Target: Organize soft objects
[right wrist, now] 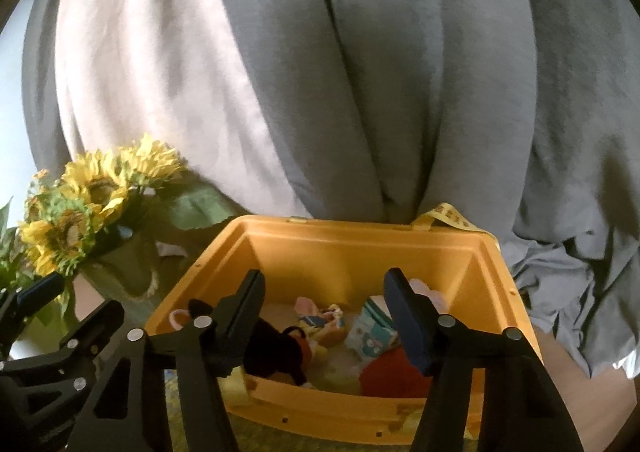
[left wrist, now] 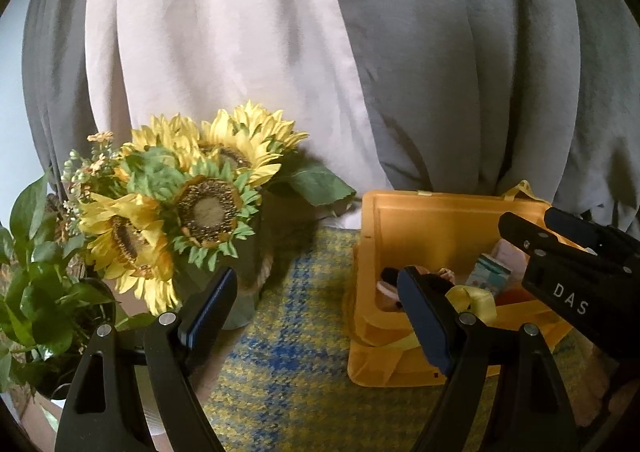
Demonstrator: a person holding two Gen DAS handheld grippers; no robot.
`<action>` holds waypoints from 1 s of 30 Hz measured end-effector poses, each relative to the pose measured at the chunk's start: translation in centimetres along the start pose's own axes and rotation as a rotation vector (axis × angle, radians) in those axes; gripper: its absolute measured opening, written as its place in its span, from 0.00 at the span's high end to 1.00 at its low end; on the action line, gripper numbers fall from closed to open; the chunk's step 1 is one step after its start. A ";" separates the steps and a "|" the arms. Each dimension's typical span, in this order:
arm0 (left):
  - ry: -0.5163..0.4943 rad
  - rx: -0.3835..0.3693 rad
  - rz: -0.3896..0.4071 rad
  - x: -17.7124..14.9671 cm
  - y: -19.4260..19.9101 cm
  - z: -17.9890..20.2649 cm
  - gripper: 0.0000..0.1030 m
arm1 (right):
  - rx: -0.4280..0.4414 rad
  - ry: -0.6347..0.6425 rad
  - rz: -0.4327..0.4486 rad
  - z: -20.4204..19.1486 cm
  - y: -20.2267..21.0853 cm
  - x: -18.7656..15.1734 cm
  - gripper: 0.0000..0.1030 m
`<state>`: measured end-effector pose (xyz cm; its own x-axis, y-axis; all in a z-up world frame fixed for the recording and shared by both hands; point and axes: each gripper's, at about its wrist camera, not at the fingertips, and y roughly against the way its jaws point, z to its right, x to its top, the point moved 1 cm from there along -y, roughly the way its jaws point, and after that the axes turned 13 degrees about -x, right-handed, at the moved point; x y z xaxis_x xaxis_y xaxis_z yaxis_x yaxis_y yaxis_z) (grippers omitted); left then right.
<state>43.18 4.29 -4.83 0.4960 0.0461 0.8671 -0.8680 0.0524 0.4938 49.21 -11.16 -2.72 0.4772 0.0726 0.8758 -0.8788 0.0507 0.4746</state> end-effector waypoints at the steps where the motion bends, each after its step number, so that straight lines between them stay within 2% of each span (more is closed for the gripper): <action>1: 0.003 0.002 0.001 0.0 0.1 -0.1 0.20 | 0.004 0.005 0.000 -0.2 0.1 0.0 0.43; 8: 0.010 0.003 0.022 0.2 1.5 -0.6 0.20 | 0.024 0.007 0.000 -0.6 1.0 0.0 0.53; 15: -0.008 -0.011 0.043 0.2 4.1 -0.3 0.20 | 0.002 -0.012 0.017 -0.4 3.9 -0.5 0.60; 26: -0.050 -0.049 0.071 -1.0 10.6 0.3 0.18 | -0.040 -0.045 0.044 0.1 10.9 -2.2 0.62; 30: -0.072 -0.064 0.082 -1.9 13.1 0.3 0.13 | -0.070 -0.057 0.059 0.2 13.9 -3.2 0.62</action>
<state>30.85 4.57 0.05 0.4182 -0.0183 0.9082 -0.9015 0.1146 0.4174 35.43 -10.92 1.08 0.4213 0.0206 0.9067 -0.9017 0.1171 0.4163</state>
